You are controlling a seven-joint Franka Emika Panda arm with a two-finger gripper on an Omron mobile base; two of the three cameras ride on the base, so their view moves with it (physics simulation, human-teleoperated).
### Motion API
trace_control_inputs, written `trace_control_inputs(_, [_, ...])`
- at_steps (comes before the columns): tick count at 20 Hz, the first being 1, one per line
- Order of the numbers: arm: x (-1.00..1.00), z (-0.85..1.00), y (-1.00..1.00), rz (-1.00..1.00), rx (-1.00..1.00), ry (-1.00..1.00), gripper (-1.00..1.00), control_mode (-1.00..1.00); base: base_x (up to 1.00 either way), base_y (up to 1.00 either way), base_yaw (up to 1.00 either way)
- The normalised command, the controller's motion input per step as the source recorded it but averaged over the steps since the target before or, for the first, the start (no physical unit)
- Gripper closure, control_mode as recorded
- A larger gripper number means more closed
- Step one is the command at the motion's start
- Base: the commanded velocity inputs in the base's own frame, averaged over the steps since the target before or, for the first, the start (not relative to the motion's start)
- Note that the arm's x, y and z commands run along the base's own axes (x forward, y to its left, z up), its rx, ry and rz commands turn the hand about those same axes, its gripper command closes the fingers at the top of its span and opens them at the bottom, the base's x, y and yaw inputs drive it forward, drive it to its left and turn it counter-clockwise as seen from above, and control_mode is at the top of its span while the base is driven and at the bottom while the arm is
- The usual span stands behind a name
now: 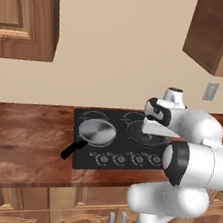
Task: Place both pans onto different burners. Then place the lime and the fish on different pans.
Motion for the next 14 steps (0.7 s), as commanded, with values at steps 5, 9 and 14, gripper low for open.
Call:
trace_control_inputs(5, [0.0,0.0,-0.81,0.11,0.0,0.0,-1.0,-1.0,0.0,0.0,0.0])
trace_control_inputs(9, [0.0,0.0,-0.84,0.12,0.0,0.0,-1.0,-1.0,0.0,0.0,0.0])
trace_control_inputs(14, [0.0,-0.01,-0.8,0.11,0.0,0.0,-1.0,-1.0,0.0,0.0,0.0])
